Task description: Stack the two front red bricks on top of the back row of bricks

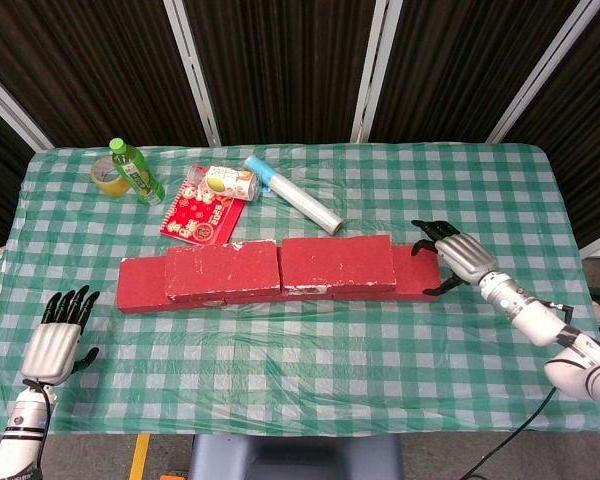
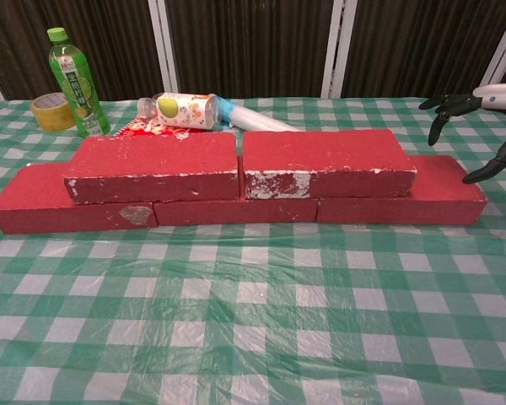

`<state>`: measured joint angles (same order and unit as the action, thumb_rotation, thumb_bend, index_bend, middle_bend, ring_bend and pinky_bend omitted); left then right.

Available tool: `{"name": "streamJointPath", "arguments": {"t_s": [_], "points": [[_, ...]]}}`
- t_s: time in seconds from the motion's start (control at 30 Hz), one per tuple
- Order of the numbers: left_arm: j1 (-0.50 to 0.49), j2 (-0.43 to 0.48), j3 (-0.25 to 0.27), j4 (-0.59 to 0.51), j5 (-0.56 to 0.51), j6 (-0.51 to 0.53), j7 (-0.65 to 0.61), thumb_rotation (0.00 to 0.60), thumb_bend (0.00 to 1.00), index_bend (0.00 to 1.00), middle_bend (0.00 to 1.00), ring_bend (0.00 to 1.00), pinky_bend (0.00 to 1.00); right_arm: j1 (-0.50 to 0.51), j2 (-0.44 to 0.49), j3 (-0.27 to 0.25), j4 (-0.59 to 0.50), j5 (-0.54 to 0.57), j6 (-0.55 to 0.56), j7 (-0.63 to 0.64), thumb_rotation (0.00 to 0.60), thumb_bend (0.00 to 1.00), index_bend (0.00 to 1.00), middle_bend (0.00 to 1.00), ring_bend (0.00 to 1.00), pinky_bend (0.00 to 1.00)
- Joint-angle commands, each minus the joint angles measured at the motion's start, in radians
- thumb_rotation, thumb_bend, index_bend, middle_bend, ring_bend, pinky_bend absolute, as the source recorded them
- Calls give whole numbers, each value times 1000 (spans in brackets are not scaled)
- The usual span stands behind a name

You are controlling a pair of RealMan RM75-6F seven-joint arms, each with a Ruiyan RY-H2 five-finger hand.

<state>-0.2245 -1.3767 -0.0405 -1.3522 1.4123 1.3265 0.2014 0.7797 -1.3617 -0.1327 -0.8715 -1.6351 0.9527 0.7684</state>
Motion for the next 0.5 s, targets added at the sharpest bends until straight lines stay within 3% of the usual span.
{"name": "streamJointPath", "arguments": {"t_s": [0.03, 0.5], "points": [[0, 1, 0, 0, 1, 0, -2, 600, 259, 0, 0, 0, 40, 2, -6, 3, -4, -3, -5, 5, 600, 55, 444, 8, 0, 0], [1, 5, -1, -6, -2, -3, 0, 600, 267, 0, 0, 0, 40, 32, -41, 15, -17, -15, -53, 28, 600, 55, 419, 0, 0, 0]]}}
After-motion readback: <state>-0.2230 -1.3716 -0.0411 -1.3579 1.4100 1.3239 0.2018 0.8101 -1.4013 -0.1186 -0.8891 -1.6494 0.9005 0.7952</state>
